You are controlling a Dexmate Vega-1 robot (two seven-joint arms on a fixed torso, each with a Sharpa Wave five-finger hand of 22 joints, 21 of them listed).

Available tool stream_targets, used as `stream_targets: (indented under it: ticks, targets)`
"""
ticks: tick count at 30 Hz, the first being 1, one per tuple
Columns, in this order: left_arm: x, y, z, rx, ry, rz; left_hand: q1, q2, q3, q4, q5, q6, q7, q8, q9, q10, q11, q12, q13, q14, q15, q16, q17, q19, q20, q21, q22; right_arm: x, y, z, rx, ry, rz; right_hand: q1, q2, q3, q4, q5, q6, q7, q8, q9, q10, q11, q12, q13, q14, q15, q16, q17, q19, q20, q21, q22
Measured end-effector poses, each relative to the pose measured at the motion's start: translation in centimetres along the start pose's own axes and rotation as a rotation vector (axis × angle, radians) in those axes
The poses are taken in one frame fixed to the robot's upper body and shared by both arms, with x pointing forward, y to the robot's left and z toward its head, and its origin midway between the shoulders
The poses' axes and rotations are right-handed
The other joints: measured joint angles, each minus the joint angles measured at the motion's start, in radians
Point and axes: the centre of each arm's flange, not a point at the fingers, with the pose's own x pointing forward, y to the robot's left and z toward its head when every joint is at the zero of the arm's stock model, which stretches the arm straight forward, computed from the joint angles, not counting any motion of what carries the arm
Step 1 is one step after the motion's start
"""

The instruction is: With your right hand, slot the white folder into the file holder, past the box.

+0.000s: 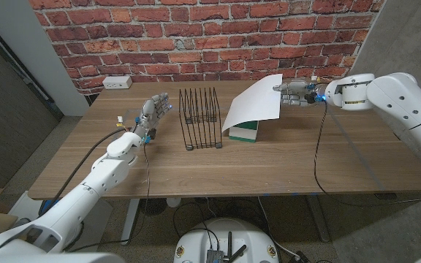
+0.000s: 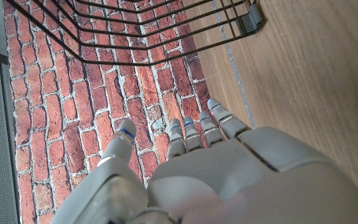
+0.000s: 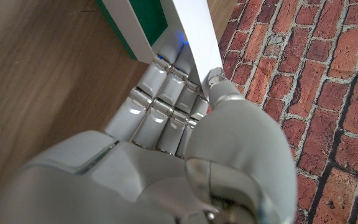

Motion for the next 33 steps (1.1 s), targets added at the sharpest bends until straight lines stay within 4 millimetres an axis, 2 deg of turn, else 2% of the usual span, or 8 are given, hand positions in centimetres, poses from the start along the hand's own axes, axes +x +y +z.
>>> stream_targets:
  ticks: [22, 31, 33]
  targets:
    - [-0.1, 0.1, -0.1, 0.002, 0.005, 0.003, 0.000, 0.000, 0.005, -0.006, 0.000, 0.000, 0.000, 0.000, 0.000, 0.000, 0.000, 0.000, 0.000, 0.000, 0.000, 0.000, 0.000, 0.000, 0.000, 0.000, 0.000, -2.8, 1.6, 2.7, -0.130, -0.099, -0.060, 0.004, -0.004, 0.007, 0.001, -0.001, 0.001, 0.001, -0.002, 0.001, 0.000, 0.000, -0.011, 0.001, 0.001, 0.002, -0.008, 0.005, -0.014, 0.000, 0.006, 0.000]
    - [0.0, 0.2, -0.1, 0.003, 0.007, 0.001, 0.000, 0.000, 0.005, -0.006, 0.000, 0.000, 0.000, 0.000, 0.000, 0.000, 0.000, 0.000, 0.000, 0.004, 0.004, 0.000, 0.000, 0.000, 0.000, 0.000, 0.000, -3.9, 3.2, 3.9, -0.194, -0.140, -0.063, 0.004, -0.004, 0.007, 0.001, 0.004, 0.001, 0.001, -0.004, 0.001, 0.000, 0.000, -0.014, 0.005, 0.000, 0.001, -0.008, 0.009, -0.014, 0.000, 0.005, 0.000]
    - [0.0, 0.2, -0.1, 0.003, 0.008, 0.001, 0.000, 0.000, 0.005, -0.006, 0.000, 0.000, 0.000, 0.000, 0.000, 0.000, 0.000, 0.000, 0.000, 0.004, 0.004, 0.000, 0.000, 0.000, 0.000, 0.000, 0.000, -4.0, 3.0, 4.1, -0.226, -0.146, -0.109, 0.004, -0.004, 0.007, 0.001, 0.004, 0.001, 0.001, -0.004, 0.001, 0.000, 0.000, -0.014, 0.005, -0.001, 0.000, -0.008, 0.012, -0.014, 0.000, 0.012, 0.000]
